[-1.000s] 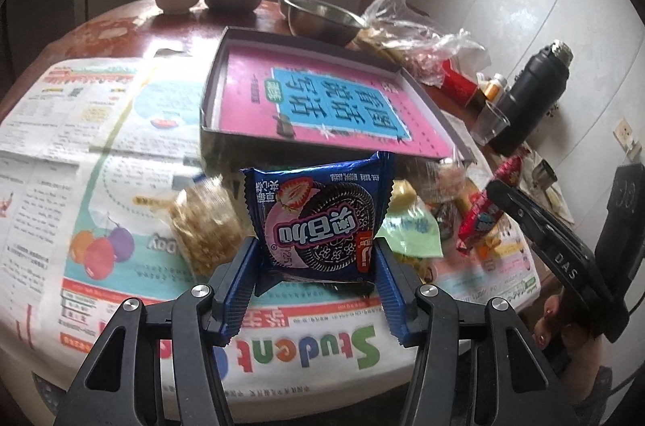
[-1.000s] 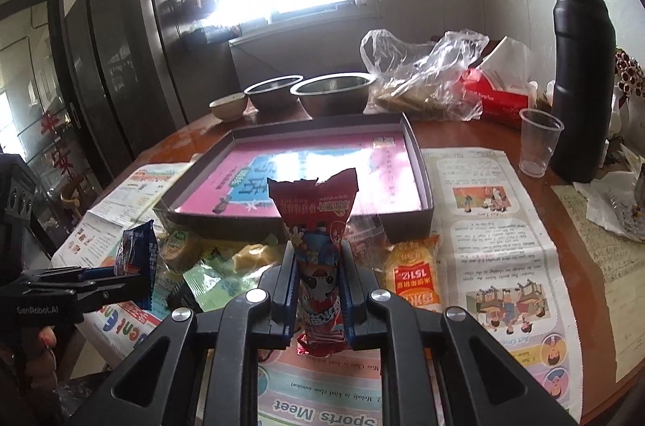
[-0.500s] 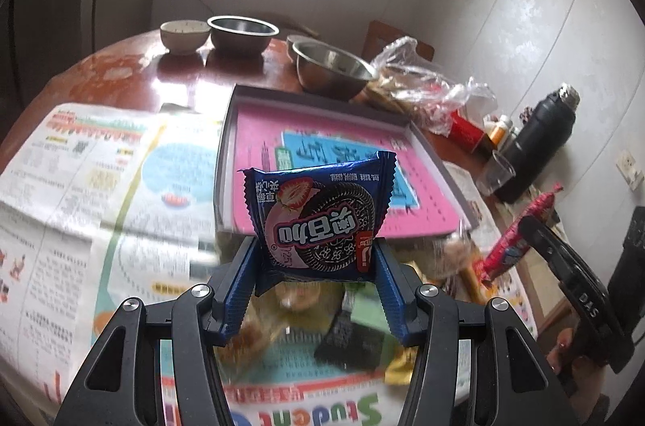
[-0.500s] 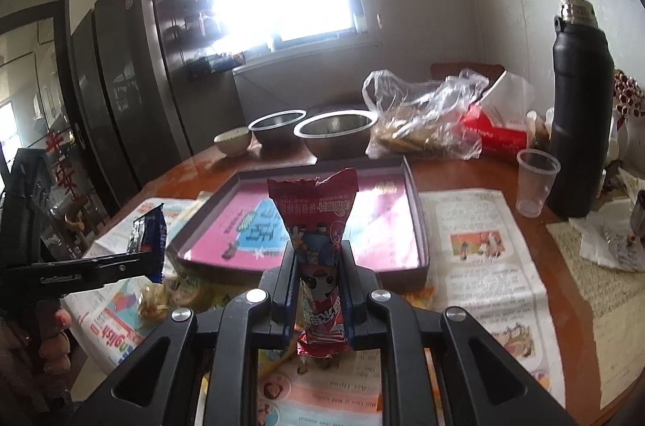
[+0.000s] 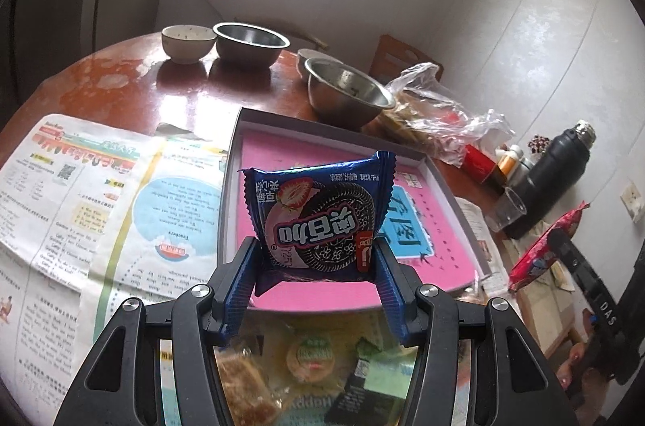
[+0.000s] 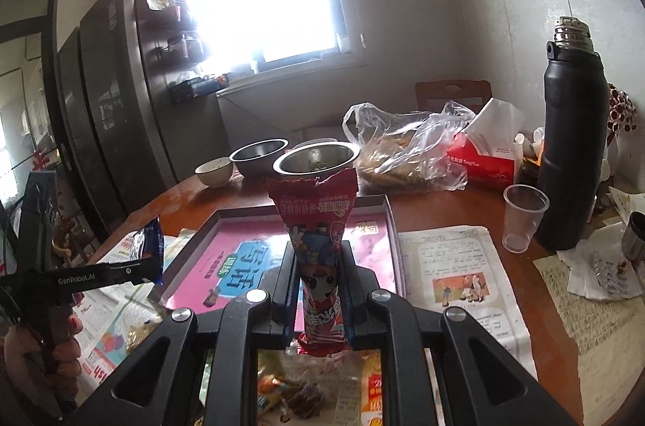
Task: Organize snacks
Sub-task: 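Lift and carry the cookie pack and candy stick over the pink tray with both grippers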
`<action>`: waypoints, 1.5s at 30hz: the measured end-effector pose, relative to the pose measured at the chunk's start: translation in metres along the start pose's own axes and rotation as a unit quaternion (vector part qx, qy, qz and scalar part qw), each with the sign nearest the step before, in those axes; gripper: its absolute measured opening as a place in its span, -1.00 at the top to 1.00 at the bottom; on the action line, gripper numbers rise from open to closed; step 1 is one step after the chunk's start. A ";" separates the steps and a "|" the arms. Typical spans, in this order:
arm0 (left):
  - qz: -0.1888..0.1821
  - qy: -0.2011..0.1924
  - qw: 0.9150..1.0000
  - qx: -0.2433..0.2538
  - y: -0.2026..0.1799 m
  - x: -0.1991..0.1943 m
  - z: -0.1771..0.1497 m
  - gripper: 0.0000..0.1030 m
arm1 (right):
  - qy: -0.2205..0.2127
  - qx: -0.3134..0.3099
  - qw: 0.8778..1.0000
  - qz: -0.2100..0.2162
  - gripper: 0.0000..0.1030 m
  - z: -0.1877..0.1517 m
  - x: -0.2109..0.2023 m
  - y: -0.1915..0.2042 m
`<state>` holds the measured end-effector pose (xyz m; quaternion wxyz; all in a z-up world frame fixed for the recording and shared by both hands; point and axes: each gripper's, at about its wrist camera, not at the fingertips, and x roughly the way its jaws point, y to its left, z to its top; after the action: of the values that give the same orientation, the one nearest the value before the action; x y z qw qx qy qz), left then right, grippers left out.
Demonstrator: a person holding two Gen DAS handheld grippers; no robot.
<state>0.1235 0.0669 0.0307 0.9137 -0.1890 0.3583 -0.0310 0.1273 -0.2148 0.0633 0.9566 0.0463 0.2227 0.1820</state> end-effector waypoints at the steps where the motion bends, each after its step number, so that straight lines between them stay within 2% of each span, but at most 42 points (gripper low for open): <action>1: 0.000 0.001 1.000 -0.001 0.001 0.003 0.001 -0.12 | 0.001 0.001 1.000 -0.002 0.65 0.002 0.003 -0.001; 11: 0.006 0.016 1.000 0.007 0.004 0.031 0.003 -0.12 | 0.008 0.006 0.999 -0.035 0.65 0.009 0.030 -0.006; 21: 0.015 0.032 0.999 0.017 0.005 0.050 -0.003 -0.13 | 0.030 -0.004 0.997 -0.065 0.65 0.001 0.055 -0.006; 45: 0.030 0.034 0.998 0.038 -0.001 0.058 -0.005 -0.14 | 0.122 0.024 0.990 -0.060 0.65 -0.026 0.112 -0.019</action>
<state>0.1633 0.0536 -0.0101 0.9081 -0.1425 0.3931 -0.0237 0.2158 -0.1912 -0.0095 0.9302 0.0338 0.3441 0.1234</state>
